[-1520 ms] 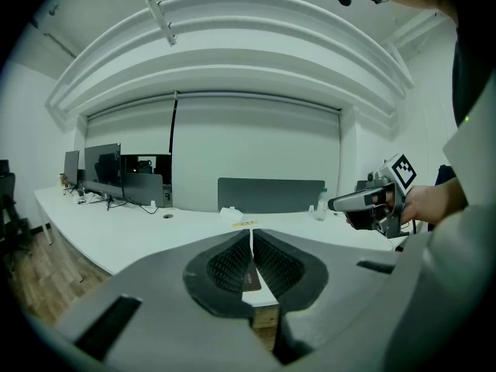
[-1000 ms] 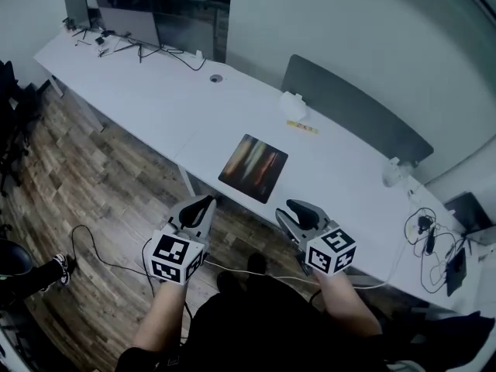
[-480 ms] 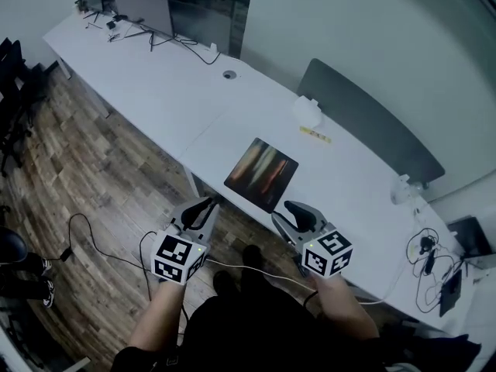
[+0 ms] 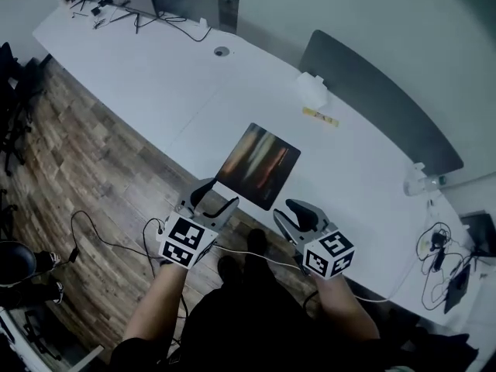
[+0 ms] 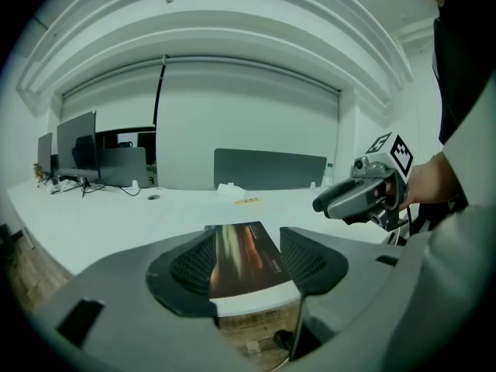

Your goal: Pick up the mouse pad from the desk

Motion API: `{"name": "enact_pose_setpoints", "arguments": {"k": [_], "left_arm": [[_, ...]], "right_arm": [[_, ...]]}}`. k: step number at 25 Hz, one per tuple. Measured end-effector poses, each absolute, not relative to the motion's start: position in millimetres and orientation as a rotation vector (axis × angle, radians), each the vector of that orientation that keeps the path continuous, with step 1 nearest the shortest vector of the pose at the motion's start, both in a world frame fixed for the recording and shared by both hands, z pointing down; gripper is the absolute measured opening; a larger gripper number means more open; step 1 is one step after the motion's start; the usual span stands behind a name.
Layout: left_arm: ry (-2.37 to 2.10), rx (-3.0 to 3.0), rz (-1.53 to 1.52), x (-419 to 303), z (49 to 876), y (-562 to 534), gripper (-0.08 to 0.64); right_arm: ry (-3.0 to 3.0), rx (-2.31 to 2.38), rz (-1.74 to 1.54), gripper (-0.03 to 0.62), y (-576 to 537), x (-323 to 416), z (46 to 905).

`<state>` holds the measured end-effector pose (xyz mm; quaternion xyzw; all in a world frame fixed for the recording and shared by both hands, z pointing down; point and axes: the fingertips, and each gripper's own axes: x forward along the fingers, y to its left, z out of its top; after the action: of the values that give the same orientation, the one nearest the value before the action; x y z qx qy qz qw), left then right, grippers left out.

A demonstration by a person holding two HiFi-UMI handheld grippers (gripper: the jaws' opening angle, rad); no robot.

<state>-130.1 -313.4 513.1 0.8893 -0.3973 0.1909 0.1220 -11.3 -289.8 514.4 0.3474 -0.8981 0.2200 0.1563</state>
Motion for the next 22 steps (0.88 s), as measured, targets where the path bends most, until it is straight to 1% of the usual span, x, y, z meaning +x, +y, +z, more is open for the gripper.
{"name": "enact_pose_setpoints", "arguments": {"k": [4, 13, 18, 22], "left_arm": [[-1.087, 2.594, 0.645, -108, 540, -325, 0.280], [-0.912, 2.599, 0.866, -66, 605, -348, 0.421], [-0.818, 2.603, 0.937, -43, 630, -361, 0.452], [-0.747, 2.596, 1.011, -34, 657, -366, 0.463]], "right_arm": [[-2.562, 1.029, 0.687, 0.160, -297, 5, 533], [-2.528, 1.115, 0.792, 0.149, -299, 43, 561], [-2.497, 1.159, 0.836, 0.146, -303, 60, 574], [-2.475, 1.166, 0.855, 0.144, -303, 68, 583]]}}
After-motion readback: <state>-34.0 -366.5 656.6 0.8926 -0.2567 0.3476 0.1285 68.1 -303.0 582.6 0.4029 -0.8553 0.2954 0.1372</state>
